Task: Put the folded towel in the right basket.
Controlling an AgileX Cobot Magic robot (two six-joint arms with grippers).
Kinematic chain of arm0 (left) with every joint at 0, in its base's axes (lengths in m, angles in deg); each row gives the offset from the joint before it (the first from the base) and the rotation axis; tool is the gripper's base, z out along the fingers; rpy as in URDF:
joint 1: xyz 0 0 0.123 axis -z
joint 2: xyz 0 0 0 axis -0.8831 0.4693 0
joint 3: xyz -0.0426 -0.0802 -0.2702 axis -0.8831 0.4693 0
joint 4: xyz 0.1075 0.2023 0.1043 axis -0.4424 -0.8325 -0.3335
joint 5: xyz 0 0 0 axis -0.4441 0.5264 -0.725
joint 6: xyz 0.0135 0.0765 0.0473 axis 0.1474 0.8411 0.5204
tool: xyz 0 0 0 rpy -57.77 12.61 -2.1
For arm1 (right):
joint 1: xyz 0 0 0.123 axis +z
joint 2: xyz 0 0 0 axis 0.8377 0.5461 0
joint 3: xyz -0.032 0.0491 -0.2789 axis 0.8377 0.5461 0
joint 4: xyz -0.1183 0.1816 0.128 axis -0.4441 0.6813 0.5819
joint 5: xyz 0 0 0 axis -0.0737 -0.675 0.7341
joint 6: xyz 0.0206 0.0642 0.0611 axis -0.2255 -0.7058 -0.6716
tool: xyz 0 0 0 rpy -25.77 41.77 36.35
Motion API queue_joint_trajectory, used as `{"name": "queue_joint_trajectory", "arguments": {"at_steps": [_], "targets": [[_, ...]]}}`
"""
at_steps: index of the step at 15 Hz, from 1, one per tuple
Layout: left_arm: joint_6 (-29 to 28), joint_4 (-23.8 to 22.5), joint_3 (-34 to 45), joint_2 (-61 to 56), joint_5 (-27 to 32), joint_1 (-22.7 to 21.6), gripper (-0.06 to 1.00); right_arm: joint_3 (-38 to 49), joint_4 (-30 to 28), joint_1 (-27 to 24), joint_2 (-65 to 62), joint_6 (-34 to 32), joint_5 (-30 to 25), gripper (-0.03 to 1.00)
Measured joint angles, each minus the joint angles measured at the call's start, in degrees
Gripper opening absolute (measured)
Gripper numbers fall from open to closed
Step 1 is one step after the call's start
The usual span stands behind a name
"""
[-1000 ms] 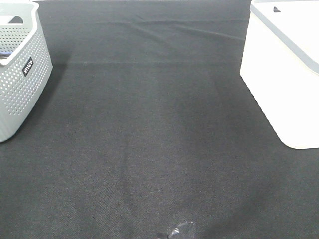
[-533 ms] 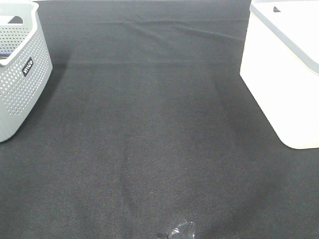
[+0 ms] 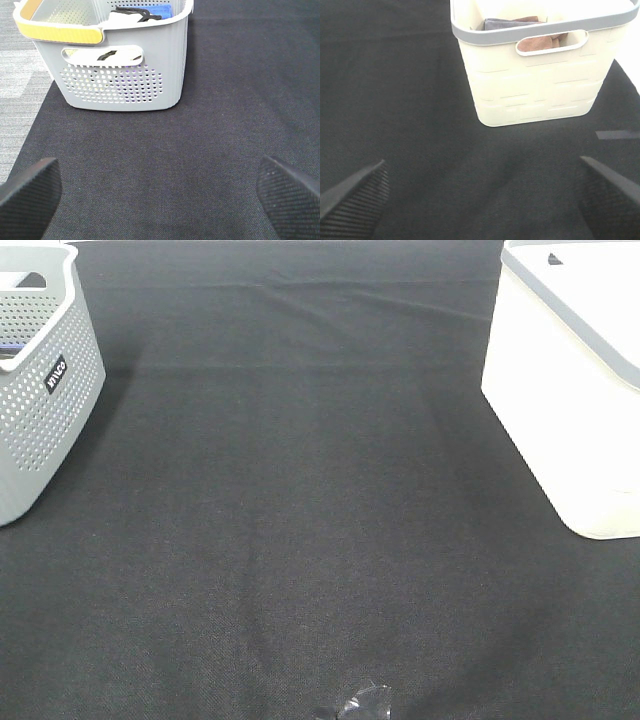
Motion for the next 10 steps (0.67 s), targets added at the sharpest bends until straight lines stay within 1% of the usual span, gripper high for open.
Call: {"name": "queue_joint_trajectory", "arguments": {"at_steps": [3,10], "targets": [[0.0,0.0,0.0,0.0,0.0,0.0,0.99,2.69,0.63,0.0,0.0,2.92,0.4,0.95],[0.0,0.0,0.0,0.0,0.0,0.0,0.99,2.69,1.38,-0.34,0.0,3.55,0.4,0.94]]}}
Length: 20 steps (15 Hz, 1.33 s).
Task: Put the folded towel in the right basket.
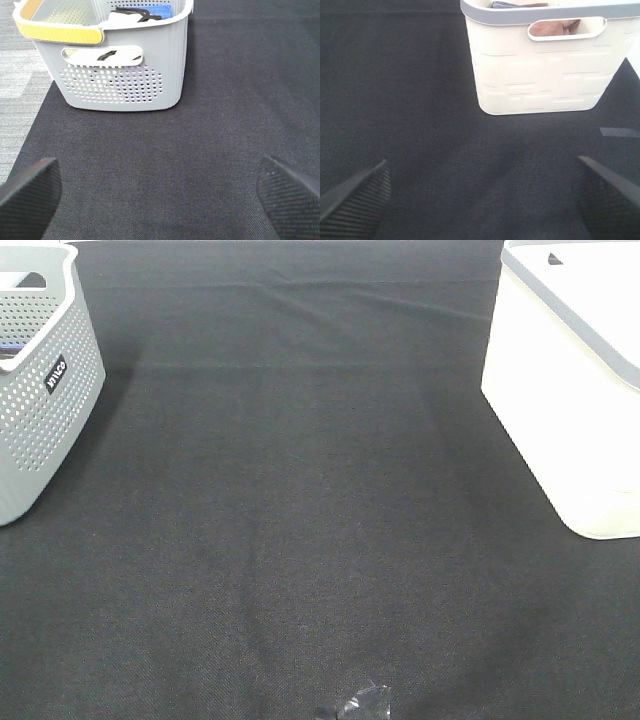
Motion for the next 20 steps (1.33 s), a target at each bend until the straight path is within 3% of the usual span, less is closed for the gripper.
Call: {"name": "queue_joint_trajectory", "arguments": {"at_steps": [4,7,20], "targets": [[0.0,0.06,0.0,0.0,0.0,0.0,0.99,0.0,0.63,-9.57,0.0,0.34,0.0,0.94],[0.69,0.52,0.0,0.0,0.0,0.0,0.99,0.0,1.95,-7.1,0.0,0.34,0.0,0.94],[0.69,0.52,0.0,0.0,0.0,0.0,0.99,0.0,2.06,-6.99,0.0,0.34,0.0,0.94]]}}
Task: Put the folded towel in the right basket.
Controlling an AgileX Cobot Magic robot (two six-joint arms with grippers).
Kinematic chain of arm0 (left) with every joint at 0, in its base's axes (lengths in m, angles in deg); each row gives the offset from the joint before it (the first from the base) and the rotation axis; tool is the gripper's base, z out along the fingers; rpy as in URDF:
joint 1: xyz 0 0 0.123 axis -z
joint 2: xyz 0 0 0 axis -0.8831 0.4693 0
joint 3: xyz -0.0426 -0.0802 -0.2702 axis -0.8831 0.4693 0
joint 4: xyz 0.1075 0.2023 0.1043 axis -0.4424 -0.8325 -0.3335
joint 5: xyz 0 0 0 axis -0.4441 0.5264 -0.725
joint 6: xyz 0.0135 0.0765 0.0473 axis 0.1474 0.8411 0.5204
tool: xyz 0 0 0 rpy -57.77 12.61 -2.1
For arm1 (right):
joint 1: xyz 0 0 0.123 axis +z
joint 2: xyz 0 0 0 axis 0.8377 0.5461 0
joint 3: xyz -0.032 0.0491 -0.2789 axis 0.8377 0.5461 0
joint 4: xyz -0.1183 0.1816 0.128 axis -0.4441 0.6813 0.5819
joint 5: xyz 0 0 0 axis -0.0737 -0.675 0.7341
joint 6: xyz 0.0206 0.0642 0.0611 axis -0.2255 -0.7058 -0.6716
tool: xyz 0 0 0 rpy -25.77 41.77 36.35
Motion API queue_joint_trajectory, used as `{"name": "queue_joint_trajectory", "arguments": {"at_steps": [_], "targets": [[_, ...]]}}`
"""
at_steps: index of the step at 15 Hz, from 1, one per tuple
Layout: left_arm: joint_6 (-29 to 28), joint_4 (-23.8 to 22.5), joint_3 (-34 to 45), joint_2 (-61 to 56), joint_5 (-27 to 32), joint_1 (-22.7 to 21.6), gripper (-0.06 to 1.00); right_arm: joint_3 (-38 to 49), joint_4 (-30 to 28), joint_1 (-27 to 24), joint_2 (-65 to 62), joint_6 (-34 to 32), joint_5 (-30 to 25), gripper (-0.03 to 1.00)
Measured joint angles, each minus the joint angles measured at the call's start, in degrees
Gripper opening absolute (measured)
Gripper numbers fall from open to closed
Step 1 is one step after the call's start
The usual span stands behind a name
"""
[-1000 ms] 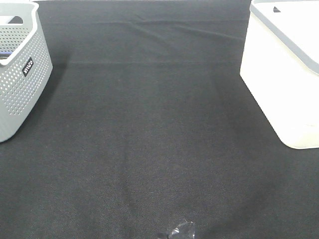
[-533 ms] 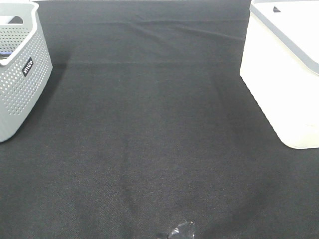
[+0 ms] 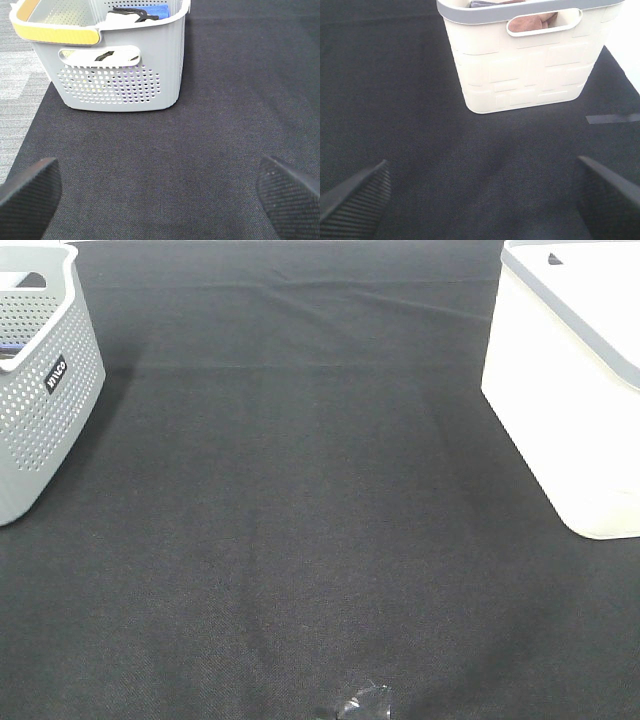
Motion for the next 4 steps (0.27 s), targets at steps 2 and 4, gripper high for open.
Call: {"name": "queue_joint_trajectory", "arguments": {"at_steps": [2,4], "targets": [[0.0,0.0,0.0,0.0,0.0,0.0,0.99,0.0,0.0,0.0,0.0,0.0,0.0,0.94],[0.0,0.0,0.0,0.0,0.0,0.0,0.99,0.0,0.0,0.0,0.0,0.0,0.0,0.94]]}}
